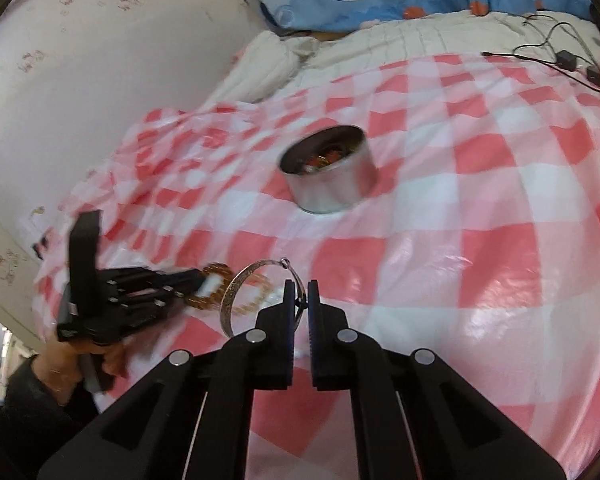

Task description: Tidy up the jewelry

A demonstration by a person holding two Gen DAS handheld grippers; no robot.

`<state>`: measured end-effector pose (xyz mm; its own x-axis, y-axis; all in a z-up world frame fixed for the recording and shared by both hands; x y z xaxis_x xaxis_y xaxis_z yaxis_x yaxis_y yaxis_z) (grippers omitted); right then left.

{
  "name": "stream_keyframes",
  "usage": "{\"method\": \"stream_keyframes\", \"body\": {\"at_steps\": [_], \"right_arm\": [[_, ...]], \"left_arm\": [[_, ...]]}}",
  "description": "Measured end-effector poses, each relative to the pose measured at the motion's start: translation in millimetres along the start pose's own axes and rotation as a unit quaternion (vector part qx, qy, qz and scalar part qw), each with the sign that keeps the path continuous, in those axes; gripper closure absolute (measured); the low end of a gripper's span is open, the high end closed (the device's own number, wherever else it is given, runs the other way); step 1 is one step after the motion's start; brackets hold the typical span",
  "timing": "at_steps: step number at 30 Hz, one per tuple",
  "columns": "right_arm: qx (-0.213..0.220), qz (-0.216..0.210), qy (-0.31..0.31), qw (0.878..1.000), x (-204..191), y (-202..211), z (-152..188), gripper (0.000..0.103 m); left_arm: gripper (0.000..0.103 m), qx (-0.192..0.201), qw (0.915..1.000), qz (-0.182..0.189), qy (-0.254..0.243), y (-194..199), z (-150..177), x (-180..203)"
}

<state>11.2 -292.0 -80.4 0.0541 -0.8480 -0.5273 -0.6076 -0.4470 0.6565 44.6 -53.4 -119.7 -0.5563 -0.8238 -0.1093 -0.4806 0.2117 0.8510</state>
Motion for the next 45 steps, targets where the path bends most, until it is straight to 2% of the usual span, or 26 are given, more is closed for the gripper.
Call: {"method": "stream_keyframes", "body": {"at_steps": [3,6,14,16,17,18,24,25,26,27,28,29,30,32,36,39,45], "right_arm": [[-0.001,0.043,0.001,0.999,11.4,-1.1,2.1,0.096],[-0.011,0.068,-0.002,0.998,21.3,-6.2,6.3,0.096],[-0.019,0.078,-0.019,0.997,33.2,-10.2,11.2,0.096],[-0.019,0.082,-0.020,0.996,33.9,-10.8,11.9,0.082],[-0.016,0.082,-0.019,0.996,33.1,-10.3,11.2,0.068],[-0.016,0.084,-0.017,0.996,32.3,-10.0,11.2,0.066],[-0.030,0.115,0.009,0.993,31.2,-17.6,17.4,0.066],[-0.034,0.129,0.024,0.991,29.4,-19.5,19.3,0.067],[-0.036,0.139,0.037,0.989,27.9,-20.9,20.9,0.076],[-0.041,0.139,0.046,0.988,25.9,-22.5,22.8,0.095],[-0.042,0.132,0.044,0.989,24.7,-22.9,23.7,0.096],[-0.042,0.112,0.033,0.992,24.1,-22.1,23.2,0.097],[-0.039,0.090,0.018,0.995,23.5,-20.1,21.7,0.097],[-0.024,0.057,-0.004,0.998,20.9,-12.8,15.5,0.097],[0.015,0.012,-0.025,0.999,13.2,6.4,-4.5,0.097],[0.025,0.001,-0.025,0.999,8.6,9.6,-18.8,0.097],[0.040,0.019,0.006,0.999,2.4,6.3,-48.6,0.097]], "left_arm": [[0.091,0.000,1.0000,0.000,0.001,-0.1,0.1,0.4],[0.091,0.000,1.0000,-0.001,0.000,-0.1,0.0,0.4],[0.091,-0.002,0.9998,-0.014,-0.013,0.4,-1.0,1.5],[0.089,-0.002,0.9997,-0.017,-0.015,0.6,-1.5,1.8],[0.087,-0.002,0.9997,-0.021,-0.015,0.6,-1.8,1.2],[0.085,-0.002,0.9996,-0.025,-0.015,0.7,-1.9,0.5],[0.073,-0.001,0.9990,-0.042,-0.014,0.9,-2.2,-1.6],[0.072,-0.001,0.9989,-0.043,-0.015,0.6,-2.2,-1.1],[0.077,-0.001,0.9989,-0.044,-0.018,0.3,-2.3,-0.1],[0.085,-0.002,0.9989,-0.037,-0.028,0.1,-2.8,3.7],[0.093,-0.003,0.9991,-0.022,-0.036,0.3,-3.3,9.7],[0.093,-0.002,0.9989,-0.019,-0.043,2.1,-4.1,14.5],[0.093,0.004,0.9992,0.004,-0.038,5.3,-6.0,17.9],[0.093,0.031,0.9950,0.094,0.015,17.7,-15.1,18.5],[0.093,0.081,0.9849,0.146,0.047,43.7,-40.5,14.1],[0.093,0.103,0.9805,0.160,0.049,53.5,-62.6,16.0],[0.093,0.139,0.9726,0.182,0.043,66.1,-115.2,22.7]]}}
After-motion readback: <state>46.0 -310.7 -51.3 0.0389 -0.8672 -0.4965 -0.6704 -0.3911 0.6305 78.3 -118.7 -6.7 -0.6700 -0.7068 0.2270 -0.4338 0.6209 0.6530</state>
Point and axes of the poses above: each gripper's, at about its wrist camera, not at the fingertips, and y roughly against the way its jaws point, x to its right, z to its underside, the point moved 7 cm from there along -y, roughly the way its jaws point, and after that the axes turned 7 degrees about -y, right-handed, at the moved point
